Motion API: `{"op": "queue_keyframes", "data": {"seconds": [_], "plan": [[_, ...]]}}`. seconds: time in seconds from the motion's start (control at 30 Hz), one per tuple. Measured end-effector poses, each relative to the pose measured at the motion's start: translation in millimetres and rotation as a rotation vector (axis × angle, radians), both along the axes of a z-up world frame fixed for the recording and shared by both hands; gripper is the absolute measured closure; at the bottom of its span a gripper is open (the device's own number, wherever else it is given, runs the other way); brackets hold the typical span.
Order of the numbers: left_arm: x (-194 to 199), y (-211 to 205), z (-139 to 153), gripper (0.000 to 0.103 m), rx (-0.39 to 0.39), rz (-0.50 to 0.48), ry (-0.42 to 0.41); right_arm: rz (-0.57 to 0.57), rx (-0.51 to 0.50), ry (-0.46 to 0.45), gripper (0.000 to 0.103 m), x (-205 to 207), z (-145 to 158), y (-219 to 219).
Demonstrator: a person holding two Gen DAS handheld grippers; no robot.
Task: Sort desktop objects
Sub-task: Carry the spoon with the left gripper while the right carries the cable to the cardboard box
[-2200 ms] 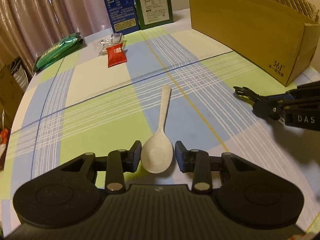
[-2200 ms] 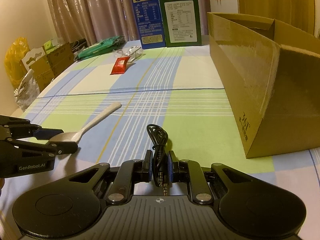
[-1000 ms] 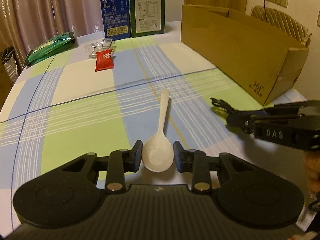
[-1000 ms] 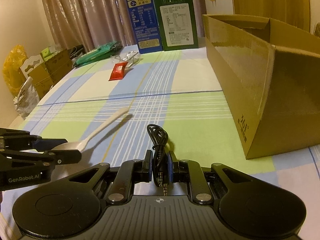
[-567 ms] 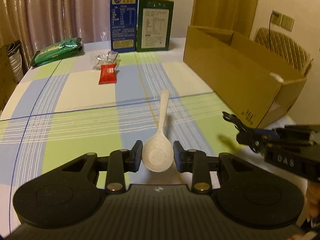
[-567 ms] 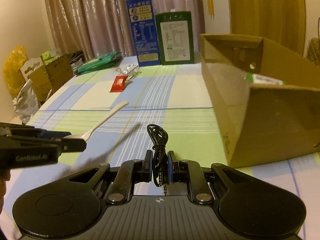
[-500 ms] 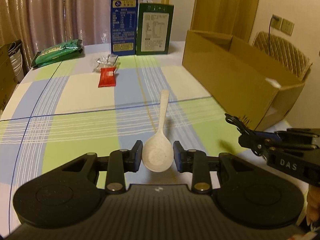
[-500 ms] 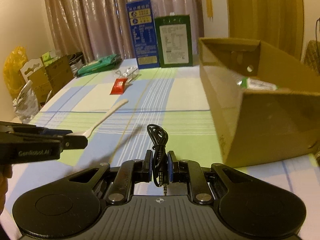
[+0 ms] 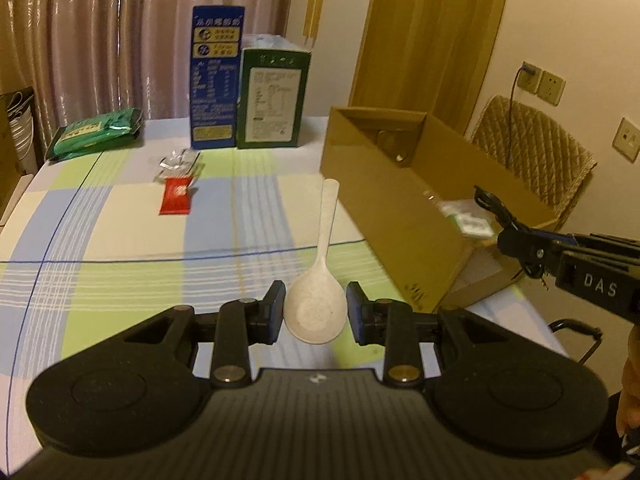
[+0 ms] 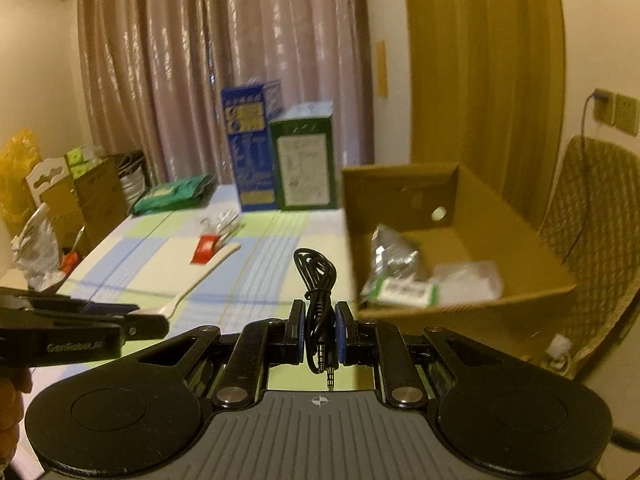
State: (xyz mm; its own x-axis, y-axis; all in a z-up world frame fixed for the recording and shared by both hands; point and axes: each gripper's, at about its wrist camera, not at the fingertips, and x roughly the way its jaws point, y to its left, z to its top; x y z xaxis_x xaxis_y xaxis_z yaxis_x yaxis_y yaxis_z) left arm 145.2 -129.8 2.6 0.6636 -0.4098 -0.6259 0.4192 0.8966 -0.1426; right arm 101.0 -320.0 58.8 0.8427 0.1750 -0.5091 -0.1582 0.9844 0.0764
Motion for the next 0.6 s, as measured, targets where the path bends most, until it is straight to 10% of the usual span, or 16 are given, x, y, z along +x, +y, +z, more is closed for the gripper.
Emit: {"op": "queue_keyframes", "data": {"seconds": [0.6], "plan": [[48.8,-109.2,39.8,0.076,-0.113,-0.089,-0.003,-0.131,0.021,-0.038,0.091,60.5,42.3,-101.6]]}}
